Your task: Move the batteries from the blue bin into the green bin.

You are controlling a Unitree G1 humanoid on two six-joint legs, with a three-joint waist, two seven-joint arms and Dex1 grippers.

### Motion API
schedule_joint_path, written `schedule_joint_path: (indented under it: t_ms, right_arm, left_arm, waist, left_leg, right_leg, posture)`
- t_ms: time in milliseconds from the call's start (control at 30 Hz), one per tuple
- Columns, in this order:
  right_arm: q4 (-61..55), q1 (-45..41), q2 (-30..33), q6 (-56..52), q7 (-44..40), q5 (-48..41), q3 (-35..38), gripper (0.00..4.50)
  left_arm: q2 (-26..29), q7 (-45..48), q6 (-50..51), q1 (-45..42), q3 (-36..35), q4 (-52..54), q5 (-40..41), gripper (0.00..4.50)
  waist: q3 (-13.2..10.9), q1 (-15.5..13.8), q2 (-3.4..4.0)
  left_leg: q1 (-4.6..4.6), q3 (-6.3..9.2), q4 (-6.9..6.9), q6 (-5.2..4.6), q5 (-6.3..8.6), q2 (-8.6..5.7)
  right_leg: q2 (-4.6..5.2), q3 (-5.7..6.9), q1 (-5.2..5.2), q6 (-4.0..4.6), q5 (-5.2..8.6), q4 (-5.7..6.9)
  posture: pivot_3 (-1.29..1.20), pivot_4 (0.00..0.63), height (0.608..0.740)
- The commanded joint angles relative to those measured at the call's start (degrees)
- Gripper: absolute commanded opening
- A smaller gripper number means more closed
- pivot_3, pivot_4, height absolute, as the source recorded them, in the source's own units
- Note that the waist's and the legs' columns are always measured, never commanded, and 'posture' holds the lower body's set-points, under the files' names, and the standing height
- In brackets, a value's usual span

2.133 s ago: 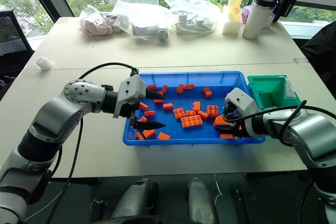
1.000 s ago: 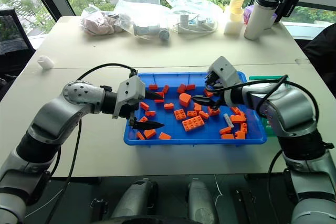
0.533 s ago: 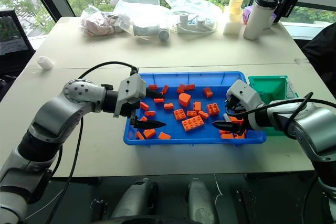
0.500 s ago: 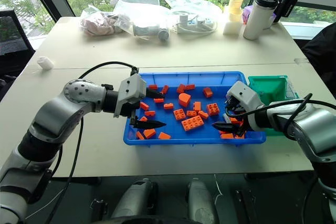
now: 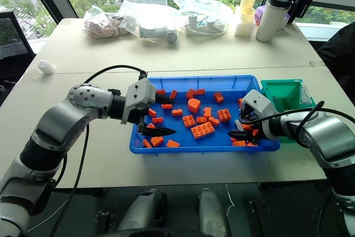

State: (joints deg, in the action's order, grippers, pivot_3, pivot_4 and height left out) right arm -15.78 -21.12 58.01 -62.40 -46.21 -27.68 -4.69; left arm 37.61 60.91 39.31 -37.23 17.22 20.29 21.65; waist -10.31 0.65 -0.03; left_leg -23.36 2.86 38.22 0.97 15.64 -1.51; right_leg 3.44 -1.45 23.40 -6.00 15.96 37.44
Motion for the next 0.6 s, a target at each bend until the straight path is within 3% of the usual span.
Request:
schedule_joint_path:
  t_ms: [33,167,267,600]
  right_arm:
    - [1.41,-1.15,1.09,2.45,-1.11,2.88,-2.09,3.26]
    - [3.56,-2.72,0.98,4.09,-1.42,5.46,-4.21,1.24]
    - [4.19,-3.98,0.45,5.29,-1.60,6.66,-5.15,0.01]
    - [2.55,-8.52,-3.92,0.14,0.24,2.69,2.51,0.05]
  left_arm:
    - [0.26,-0.37,-0.10,-0.57,-0.52,1.68,-0.17,4.50]
    - [0.25,-0.68,0.07,-0.56,-0.61,1.75,-0.22,4.50]
    - [0.21,-0.83,0.11,-0.54,-0.65,1.76,-0.22,4.50]
    - [0.30,-0.87,-0.19,-0.66,-0.69,1.33,-0.05,4.50]
  waist:
    - [0.00,0.00,0.00]
    - [0.00,-0.11,0.00]
    - [0.00,-0.14,0.00]
    - [0.00,-0.03,0.00]
  left_leg:
    - [0.00,0.00,0.00,0.00,0.00,0.00]
    - [0.00,0.00,0.04,0.00,0.00,-0.02]
    - [0.00,0.01,0.04,0.00,0.00,-0.04]
    - [-0.01,0.02,0.02,0.00,0.00,-0.03]
  right_leg:
    - [0.00,0.00,0.00,0.00,0.00,0.00]
    - [0.03,0.00,-0.03,0.00,0.00,-0.01]
    - [0.04,0.01,-0.04,0.00,0.00,-0.01]
    - [0.03,0.01,0.00,0.00,0.00,0.00]
  posture:
    - [0.00,0.150,0.740]
    - [0.00,0.150,0.740]
    - [0.00,0.150,0.740]
    - [0.00,0.150,0.740]
